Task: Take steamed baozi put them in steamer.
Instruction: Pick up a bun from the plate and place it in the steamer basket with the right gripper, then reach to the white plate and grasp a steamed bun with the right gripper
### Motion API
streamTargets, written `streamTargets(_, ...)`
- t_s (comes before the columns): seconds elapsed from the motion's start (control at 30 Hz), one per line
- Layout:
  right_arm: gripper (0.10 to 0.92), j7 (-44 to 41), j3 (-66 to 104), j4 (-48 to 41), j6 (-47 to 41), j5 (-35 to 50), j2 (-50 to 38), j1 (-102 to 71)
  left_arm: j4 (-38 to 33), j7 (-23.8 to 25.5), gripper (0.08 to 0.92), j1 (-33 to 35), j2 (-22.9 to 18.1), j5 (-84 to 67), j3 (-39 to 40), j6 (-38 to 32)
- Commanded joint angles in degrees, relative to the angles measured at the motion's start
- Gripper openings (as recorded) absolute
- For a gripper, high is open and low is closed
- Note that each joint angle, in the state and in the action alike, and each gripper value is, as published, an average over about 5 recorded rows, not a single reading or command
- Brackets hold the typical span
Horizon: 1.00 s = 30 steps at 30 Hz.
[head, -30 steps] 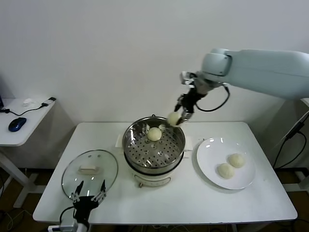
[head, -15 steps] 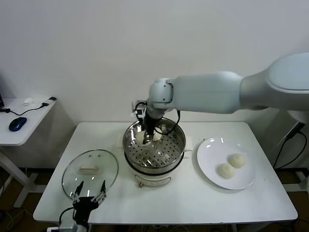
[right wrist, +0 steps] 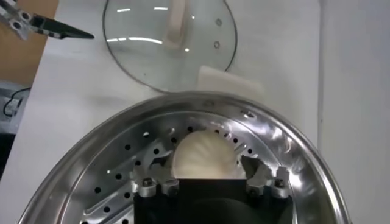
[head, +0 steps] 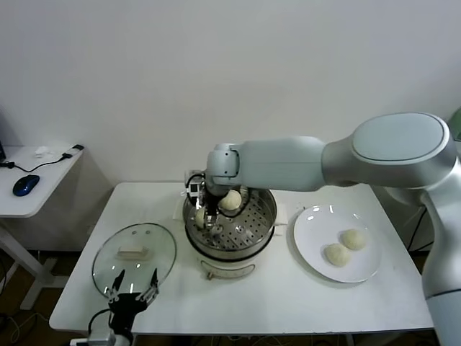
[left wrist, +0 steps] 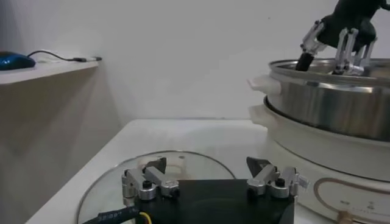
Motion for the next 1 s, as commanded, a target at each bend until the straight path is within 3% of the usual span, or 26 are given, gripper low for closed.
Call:
streamTargets(0.03,0.819,-6.2,0.51,0.51,5.34,-2.53,-3.21,3.46,-0.11,-0.01,0.823,0.11,-0.03,0.0,0.01,-0.04)
streamTargets(0.2,0.823,-21.0,-6.33,4.37,15.63,-5.45,-13.23,14.8,-0.83,0.04,0.823,0.7,-0.07,0.23,0.2,-0.12)
streamTargets(0.33,0.823,-26.62,-11.93,8.96,20.0,-8.5,-25.55,23.75,-1.2,0.07,0.823,0.85,-0.2,0.38,0.41,-0.2)
streamTargets(0.63,0.823,-26.06,-22.44,18.87,21.57,-22.73,-46.47,26.08,-0.93,0.05,0.823,0.41,-0.08,0.24,0.28,-0.3)
streamTargets(1.0,0.823,-21.13,-4.82,11.59,19.05,-35.67,-55.42,-4.76,-0.99,0.07,0.823,0.86,-0.19,0.41,-0.22,-0.33)
